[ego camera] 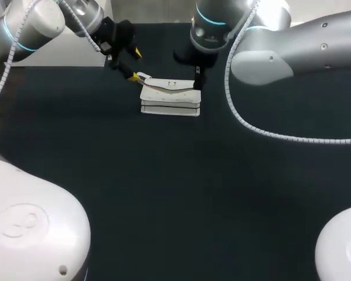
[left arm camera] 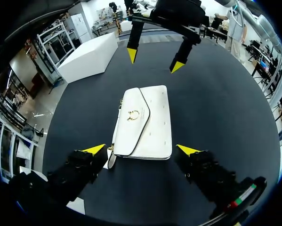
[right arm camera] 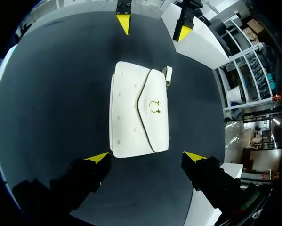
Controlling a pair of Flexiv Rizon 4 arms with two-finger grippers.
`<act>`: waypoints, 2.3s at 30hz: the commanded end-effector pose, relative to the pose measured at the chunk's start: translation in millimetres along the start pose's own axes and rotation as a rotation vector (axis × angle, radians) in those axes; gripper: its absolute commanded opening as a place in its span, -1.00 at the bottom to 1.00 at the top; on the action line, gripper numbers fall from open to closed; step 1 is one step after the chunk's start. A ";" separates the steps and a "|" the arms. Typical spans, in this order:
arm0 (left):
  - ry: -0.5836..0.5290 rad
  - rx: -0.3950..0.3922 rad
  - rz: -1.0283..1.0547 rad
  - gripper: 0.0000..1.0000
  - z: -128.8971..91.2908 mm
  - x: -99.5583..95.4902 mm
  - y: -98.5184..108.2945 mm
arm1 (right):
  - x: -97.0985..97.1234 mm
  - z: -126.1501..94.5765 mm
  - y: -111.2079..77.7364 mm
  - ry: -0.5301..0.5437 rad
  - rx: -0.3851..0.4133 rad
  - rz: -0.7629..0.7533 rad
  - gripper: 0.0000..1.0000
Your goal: Pick up the bag, open it, inspect its contents, close it, and place it on the opposite side
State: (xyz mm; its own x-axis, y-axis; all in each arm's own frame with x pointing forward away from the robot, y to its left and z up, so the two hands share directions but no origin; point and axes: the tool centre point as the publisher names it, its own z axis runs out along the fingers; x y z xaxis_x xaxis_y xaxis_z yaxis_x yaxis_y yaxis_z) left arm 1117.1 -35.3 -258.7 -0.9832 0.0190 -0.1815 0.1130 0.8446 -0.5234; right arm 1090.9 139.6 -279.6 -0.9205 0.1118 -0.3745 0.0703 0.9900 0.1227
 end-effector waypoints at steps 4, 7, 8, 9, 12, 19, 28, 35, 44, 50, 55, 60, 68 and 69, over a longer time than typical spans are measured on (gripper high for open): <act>-0.002 0.003 0.001 1.00 -0.1 1.0 0.6 | -1.9 -0.5 1.9 0.021 0.005 -0.001 1.00; 0.042 -0.024 -0.209 1.00 -3.1 -8.8 -7.9 | -22.9 -0.7 4.6 0.180 0.065 0.202 1.00; 0.064 -0.046 -0.272 1.00 -4.6 -12.3 -9.0 | -26.1 -0.9 2.7 0.205 0.070 0.257 1.00; 0.047 -0.087 -0.375 1.00 -6.8 -14.3 -9.3 | -33.0 -1.7 -3.8 0.291 0.080 0.373 1.00; 0.087 -0.143 -0.594 1.00 -12.1 -13.5 -9.5 | -40.7 -3.2 -21.1 0.402 0.059 0.586 1.00; 0.096 -0.186 -1.003 1.00 -14.2 -2.0 -7.3 | -35.8 -2.1 -42.0 0.489 0.065 0.895 1.00; -0.046 -0.240 -1.387 1.00 -0.6 14.4 -4.7 | -19.0 2.9 -47.4 0.608 0.085 1.256 1.00; -0.046 -0.240 -1.387 1.00 -0.6 14.4 -4.7 | -17.6 6.1 -48.9 0.624 0.145 1.272 1.00; 0.036 -0.181 -1.394 1.00 3.8 14.2 -1.6 | -22.7 5.4 -45.5 0.629 0.123 1.383 1.00; 0.211 -0.019 -1.436 1.00 13.2 20.8 17.5 | -23.5 13.0 -49.4 0.728 -0.016 1.624 1.00; 0.310 0.069 -1.450 1.00 15.7 21.9 24.5 | -21.7 18.6 -54.6 0.766 -0.112 1.729 1.00; 0.375 0.103 -1.421 1.00 23.4 23.6 24.4 | -17.4 27.1 -50.6 0.828 -0.178 1.768 1.00; 0.443 0.142 -1.384 1.00 44.3 21.1 24.9 | -15.0 45.5 -36.4 0.926 -0.219 1.787 1.00; 0.437 0.151 -1.384 1.00 46.3 20.9 25.1 | -14.9 46.6 -35.3 0.928 -0.224 1.789 1.00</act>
State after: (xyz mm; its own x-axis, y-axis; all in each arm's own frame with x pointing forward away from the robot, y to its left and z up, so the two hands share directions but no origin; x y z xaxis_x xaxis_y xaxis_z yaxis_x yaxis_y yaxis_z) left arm 1095.6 -35.4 -305.3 -0.2872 -0.6452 0.7080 -0.9548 0.2517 -0.1580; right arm 1122.7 107.8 -313.0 0.2363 0.6957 0.6784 0.9713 -0.1874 -0.1462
